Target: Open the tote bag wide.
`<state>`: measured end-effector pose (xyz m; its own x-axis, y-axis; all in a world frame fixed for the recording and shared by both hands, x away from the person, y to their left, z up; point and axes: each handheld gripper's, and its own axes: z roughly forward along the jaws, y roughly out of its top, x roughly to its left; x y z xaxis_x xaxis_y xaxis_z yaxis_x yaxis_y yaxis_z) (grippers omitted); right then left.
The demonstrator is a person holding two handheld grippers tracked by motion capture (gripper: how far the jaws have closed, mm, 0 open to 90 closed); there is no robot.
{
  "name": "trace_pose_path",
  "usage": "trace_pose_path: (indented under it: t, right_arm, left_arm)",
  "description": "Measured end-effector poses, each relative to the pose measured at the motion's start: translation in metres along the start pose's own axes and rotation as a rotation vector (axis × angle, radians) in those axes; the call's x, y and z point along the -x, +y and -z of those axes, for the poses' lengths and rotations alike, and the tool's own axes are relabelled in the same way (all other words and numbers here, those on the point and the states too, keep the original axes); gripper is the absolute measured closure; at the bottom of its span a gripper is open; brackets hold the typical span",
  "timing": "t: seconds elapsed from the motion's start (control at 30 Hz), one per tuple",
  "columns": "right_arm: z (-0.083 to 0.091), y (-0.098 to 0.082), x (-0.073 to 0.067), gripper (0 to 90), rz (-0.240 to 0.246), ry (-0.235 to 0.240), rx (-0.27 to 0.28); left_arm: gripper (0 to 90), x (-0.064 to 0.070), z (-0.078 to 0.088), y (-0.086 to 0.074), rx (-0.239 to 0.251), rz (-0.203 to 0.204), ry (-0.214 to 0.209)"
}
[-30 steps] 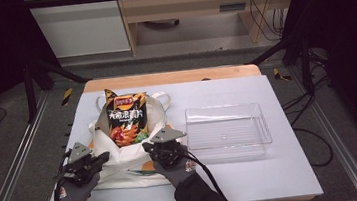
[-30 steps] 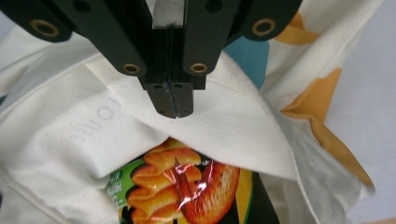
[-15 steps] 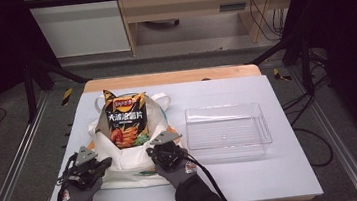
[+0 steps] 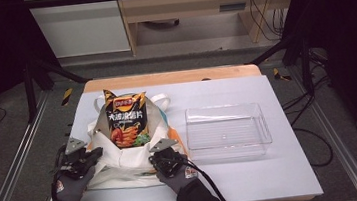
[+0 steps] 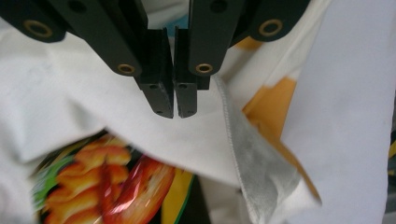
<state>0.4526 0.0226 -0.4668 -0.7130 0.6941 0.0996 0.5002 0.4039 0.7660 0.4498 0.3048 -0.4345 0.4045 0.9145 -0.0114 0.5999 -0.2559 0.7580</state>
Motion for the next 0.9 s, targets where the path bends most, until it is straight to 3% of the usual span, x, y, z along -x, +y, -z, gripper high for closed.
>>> trace_pose_path:
  t: [0.23,0.37,0.63,0.77,0.83,0.9]
  right_arm:
    - [0.007,0.004,0.012,90.0,-0.043,-0.059,0.059]
    - [0.008,0.004,0.018,90.0,-0.045,-0.107,0.052]
    - [0.006,-0.005,0.021,90.0,-0.055,-0.105,0.033]
    - [0.004,-0.008,0.021,90.0,-0.047,-0.108,0.023]
    - [0.003,-0.008,0.020,90.0,-0.045,-0.109,0.025]
    - [0.002,-0.009,0.019,90.0,-0.036,-0.114,0.025]
  left_arm:
    - [87.1,-0.006,0.000,-0.013,-0.056,0.017,0.003]
    - [87.1,-0.005,-0.003,-0.016,-0.080,0.006,0.002]
    - [87.0,-0.002,-0.009,-0.018,-0.112,-0.020,0.010]
    - [84.3,-0.005,-0.003,-0.008,-0.047,-0.007,-0.008]
    - [82.2,-0.009,0.003,0.004,0.022,-0.004,0.016]
    - [82.2,-0.014,0.004,0.011,0.062,-0.011,0.045]
